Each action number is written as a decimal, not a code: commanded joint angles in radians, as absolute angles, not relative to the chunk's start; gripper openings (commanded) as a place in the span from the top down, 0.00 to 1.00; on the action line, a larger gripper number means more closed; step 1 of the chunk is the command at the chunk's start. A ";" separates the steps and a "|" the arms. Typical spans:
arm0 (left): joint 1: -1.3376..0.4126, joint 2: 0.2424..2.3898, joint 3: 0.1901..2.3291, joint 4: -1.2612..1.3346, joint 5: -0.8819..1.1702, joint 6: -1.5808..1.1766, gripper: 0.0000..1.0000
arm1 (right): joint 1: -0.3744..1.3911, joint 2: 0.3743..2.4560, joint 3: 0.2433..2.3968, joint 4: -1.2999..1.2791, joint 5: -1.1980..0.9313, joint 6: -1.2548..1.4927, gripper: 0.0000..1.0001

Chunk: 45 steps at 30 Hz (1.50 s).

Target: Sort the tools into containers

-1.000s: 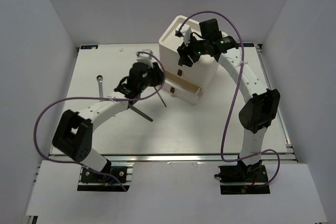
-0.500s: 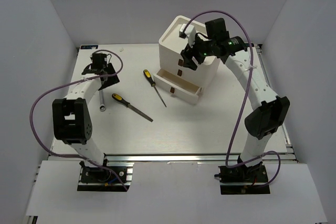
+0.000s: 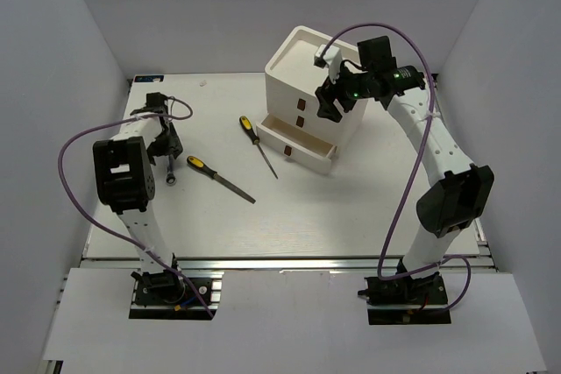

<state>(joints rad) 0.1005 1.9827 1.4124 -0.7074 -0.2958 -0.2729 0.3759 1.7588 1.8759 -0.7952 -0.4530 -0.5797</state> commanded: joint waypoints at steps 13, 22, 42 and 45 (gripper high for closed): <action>0.150 2.098 1.512 -0.684 -0.129 -0.164 0.35 | 0.356 1.692 1.856 -0.798 -0.492 -0.558 0.22; 0.150 2.187 1.563 -0.706 -0.104 -0.138 0.67 | 0.356 1.684 1.859 -0.810 -0.489 -0.561 0.22; 0.144 1.844 1.384 -0.640 -0.034 -0.210 1.00 | 0.347 1.674 1.870 -0.804 -0.525 -0.546 0.22; 0.144 1.806 1.382 -0.649 -0.005 -0.224 1.00 | 0.345 1.667 1.862 -0.804 -0.529 -0.545 0.22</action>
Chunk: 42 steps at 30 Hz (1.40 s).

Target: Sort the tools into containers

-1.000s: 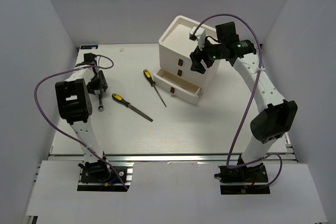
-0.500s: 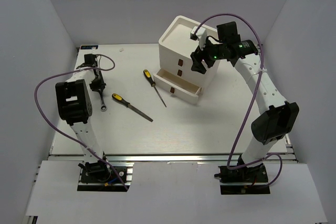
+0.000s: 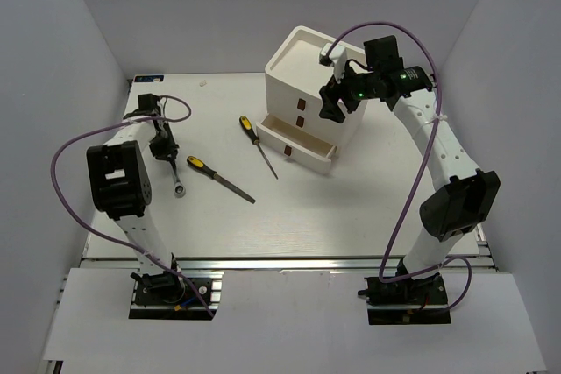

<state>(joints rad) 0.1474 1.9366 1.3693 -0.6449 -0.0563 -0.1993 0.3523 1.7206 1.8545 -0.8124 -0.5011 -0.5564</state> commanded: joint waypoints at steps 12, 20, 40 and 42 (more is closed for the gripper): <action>0.138 1.661 1.275 -0.637 0.164 -0.334 1.00 | 0.341 1.660 1.848 -0.799 -0.541 -0.535 0.21; 0.101 1.572 1.198 -0.577 0.258 -0.423 1.00 | 0.341 1.663 1.847 -0.792 -0.548 -0.528 0.21; -0.179 1.592 1.241 -0.347 0.353 -0.813 1.00 | 0.321 1.625 1.783 -0.755 -0.558 -0.517 0.21; -0.202 1.592 1.233 -0.292 0.360 -0.865 1.00 | 0.318 1.618 1.773 -0.752 -0.563 -0.517 0.21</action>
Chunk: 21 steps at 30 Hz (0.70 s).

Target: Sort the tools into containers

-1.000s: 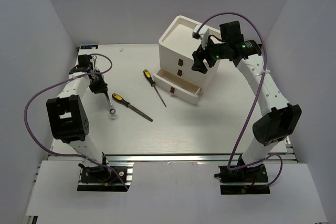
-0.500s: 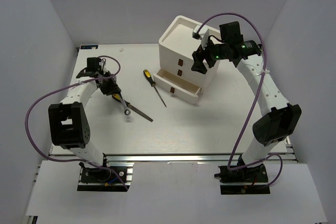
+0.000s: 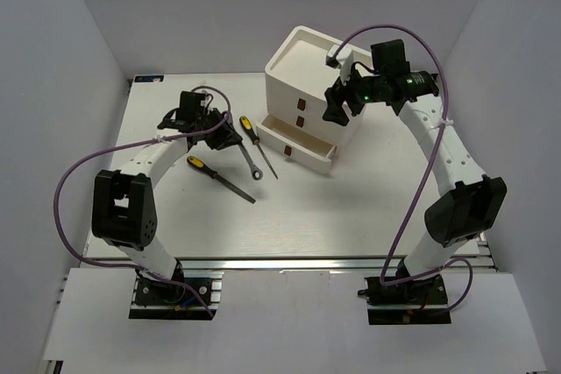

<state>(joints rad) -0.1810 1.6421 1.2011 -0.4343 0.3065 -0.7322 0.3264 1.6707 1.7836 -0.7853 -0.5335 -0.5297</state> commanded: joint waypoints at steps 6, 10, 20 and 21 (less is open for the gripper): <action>-0.271 1.604 1.193 -0.088 0.370 -1.093 1.00 | 0.314 1.606 1.761 -0.741 -0.571 -0.509 0.21; -0.336 1.657 1.203 -0.006 0.342 -1.251 1.00 | 0.311 1.598 1.750 -0.733 -0.572 -0.508 0.21; -0.477 1.828 1.356 0.066 0.210 -1.471 1.00 | 0.293 1.557 1.700 -0.712 -0.578 -0.497 0.21; -0.483 1.838 1.373 0.055 0.198 -1.483 1.00 | 0.291 1.555 1.697 -0.712 -0.578 -0.497 0.21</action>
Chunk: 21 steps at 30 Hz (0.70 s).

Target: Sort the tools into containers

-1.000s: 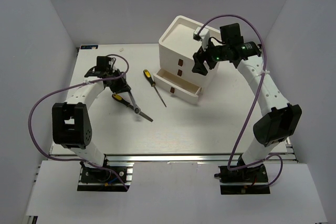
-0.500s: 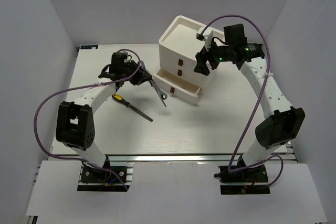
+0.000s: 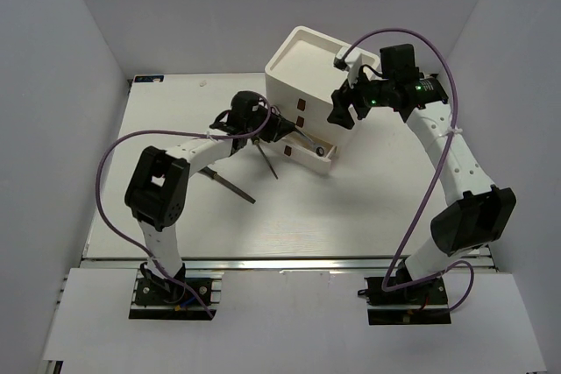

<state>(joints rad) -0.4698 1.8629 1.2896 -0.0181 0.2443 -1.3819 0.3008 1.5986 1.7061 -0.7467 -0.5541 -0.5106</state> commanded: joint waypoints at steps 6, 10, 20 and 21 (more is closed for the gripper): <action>-0.508 1.864 1.387 0.023 0.153 -1.574 0.81 | 0.285 1.545 1.683 -0.707 -0.587 -0.491 0.21; -0.508 1.879 1.401 0.009 0.173 -1.588 0.45 | 0.287 1.545 1.678 -0.706 -0.597 -0.491 0.21; -0.508 1.855 1.370 0.082 0.196 -1.574 0.64 | 0.285 1.548 1.683 -0.707 -0.603 -0.491 0.21; -0.506 1.836 1.355 0.115 0.204 -1.531 0.95 | 0.285 1.546 1.684 -0.707 -0.603 -0.494 0.21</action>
